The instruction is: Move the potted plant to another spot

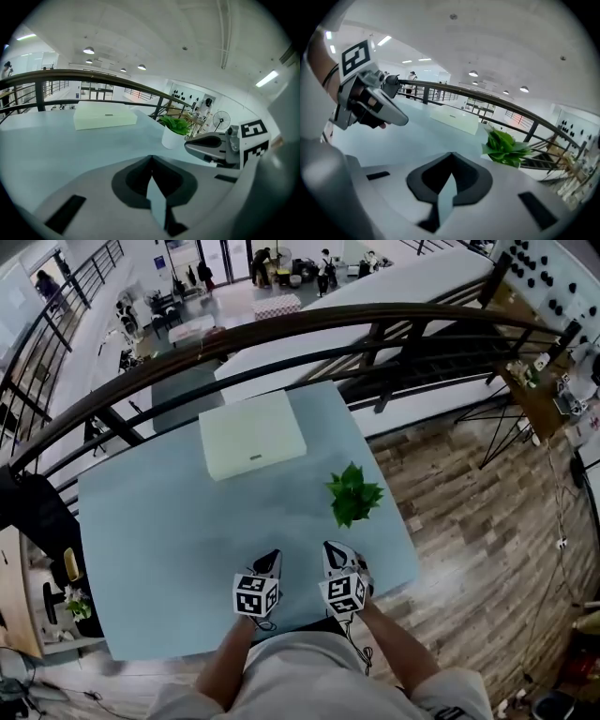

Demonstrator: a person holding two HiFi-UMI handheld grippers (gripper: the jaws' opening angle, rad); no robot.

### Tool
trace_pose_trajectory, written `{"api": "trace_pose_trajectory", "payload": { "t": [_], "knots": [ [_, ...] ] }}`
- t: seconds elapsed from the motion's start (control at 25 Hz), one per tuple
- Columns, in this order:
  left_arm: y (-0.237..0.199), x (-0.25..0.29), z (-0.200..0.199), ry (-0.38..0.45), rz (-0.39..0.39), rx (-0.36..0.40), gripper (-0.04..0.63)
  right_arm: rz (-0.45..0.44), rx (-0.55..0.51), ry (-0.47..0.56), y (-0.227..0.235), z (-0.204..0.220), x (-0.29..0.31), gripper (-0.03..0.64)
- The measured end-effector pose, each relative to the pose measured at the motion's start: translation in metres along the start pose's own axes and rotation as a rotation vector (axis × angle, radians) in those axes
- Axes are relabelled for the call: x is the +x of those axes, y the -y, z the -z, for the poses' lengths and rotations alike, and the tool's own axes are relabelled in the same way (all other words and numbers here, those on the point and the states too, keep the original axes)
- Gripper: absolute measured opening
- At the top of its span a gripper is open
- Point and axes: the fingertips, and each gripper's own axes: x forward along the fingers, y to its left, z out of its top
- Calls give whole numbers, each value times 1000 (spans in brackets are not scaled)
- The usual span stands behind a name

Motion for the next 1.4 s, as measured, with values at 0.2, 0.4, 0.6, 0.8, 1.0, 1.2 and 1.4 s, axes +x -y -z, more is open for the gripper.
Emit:
{"api": "trace_pose_trajectory", "payload": {
  "t": [0.2,0.4,0.6,0.8,1.0,1.2,1.4],
  "knots": [
    [-14,-31,5,66,-66,-44,12,-45,127,-13,-11,-26,3,3],
    [-13,-68,1,147,-92,-49,12,-29,2,-9,-28,-44,-17,3],
    [-1,-82,-7,238,-67,-41,12,-38,44,31,-29,-58,-44,3],
    [19,-82,-16,247,-52,-37,12,-34,89,64,-13,-62,-63,3],
    [30,-73,-47,289,-104,-16,12,-61,60,160,13,-88,-58,3],
    [56,-62,-72,313,-161,-35,12,-118,56,227,46,-105,-68,3],
    [80,-50,-103,370,-232,-28,12,-160,45,300,88,-113,-76,3]
  ]
}}
